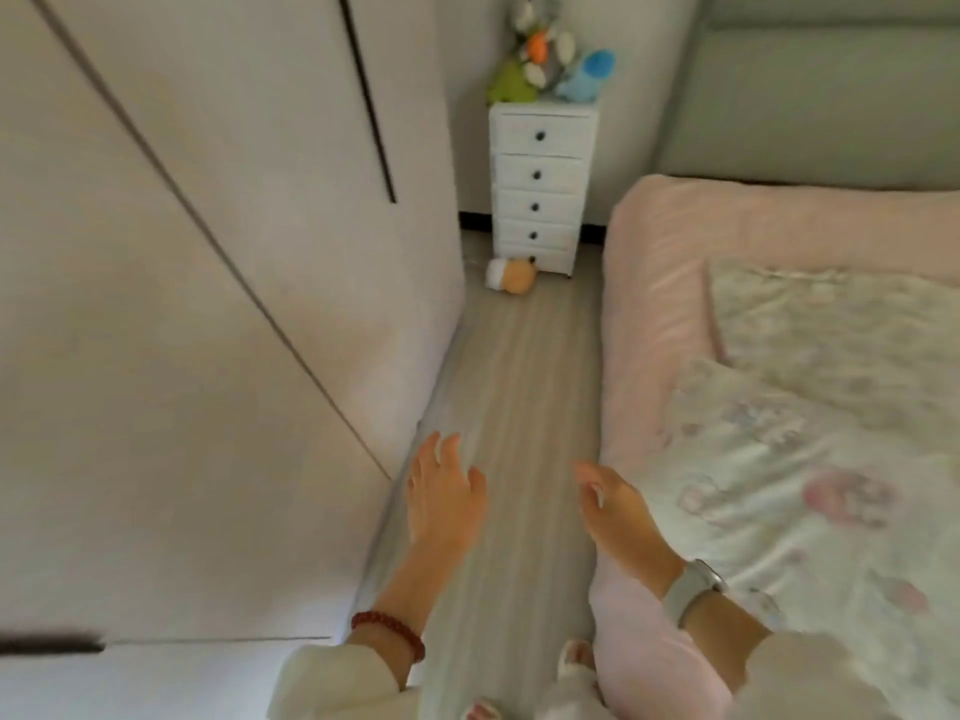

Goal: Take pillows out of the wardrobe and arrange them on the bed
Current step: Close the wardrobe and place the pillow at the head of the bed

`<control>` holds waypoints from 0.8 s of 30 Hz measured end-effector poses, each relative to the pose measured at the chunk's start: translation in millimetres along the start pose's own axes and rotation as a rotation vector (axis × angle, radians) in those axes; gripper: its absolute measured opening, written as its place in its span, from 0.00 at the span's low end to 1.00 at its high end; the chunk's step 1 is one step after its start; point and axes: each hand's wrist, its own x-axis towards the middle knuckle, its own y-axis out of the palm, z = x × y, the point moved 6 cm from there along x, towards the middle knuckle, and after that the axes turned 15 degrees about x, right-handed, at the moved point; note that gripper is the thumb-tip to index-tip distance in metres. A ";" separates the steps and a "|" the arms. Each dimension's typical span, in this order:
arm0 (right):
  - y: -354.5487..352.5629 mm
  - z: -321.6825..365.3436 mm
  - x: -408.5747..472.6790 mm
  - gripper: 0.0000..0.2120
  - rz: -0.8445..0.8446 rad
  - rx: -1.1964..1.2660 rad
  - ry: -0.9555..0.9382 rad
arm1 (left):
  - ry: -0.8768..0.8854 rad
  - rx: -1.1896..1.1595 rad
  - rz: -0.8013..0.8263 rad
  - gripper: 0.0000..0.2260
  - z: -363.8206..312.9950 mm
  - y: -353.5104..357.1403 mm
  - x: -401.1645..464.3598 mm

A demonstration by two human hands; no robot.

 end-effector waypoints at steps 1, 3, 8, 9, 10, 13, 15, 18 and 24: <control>-33.9 -27.2 -5.7 0.15 -0.092 0.010 0.080 | 0.086 0.028 0.060 0.20 -35.4 19.5 3.8; -94.7 -77.3 -22.9 0.16 -0.249 0.030 0.234 | 0.270 0.077 0.151 0.19 -109.4 55.9 4.2; -209.6 -171.2 -46.1 0.19 -0.491 0.008 0.397 | 0.700 0.146 0.292 0.17 -274.9 132.8 -9.9; -234.5 -185.7 -43.9 0.19 -0.538 -0.028 0.401 | 0.773 0.156 0.301 0.17 -306.4 145.3 -9.7; -260.8 -199.0 -39.9 0.19 -0.585 -0.071 0.400 | 0.844 0.165 0.311 0.17 -337.6 158.3 -8.8; -337.7 -236.3 -13.9 0.22 -0.654 -0.284 0.382 | 1.046 0.171 0.320 0.17 -430.2 202.2 0.1; -378.0 -261.7 10.9 0.26 -0.599 -0.433 0.381 | 1.151 0.191 0.308 0.21 -485.0 235.7 11.7; -416.0 -298.1 44.3 0.37 -0.486 -0.624 0.382 | 1.201 0.358 0.357 0.30 -535.8 296.2 34.5; -423.6 -337.1 51.4 0.46 -0.502 -0.602 0.434 | 1.122 0.480 0.443 0.30 -538.2 341.2 45.3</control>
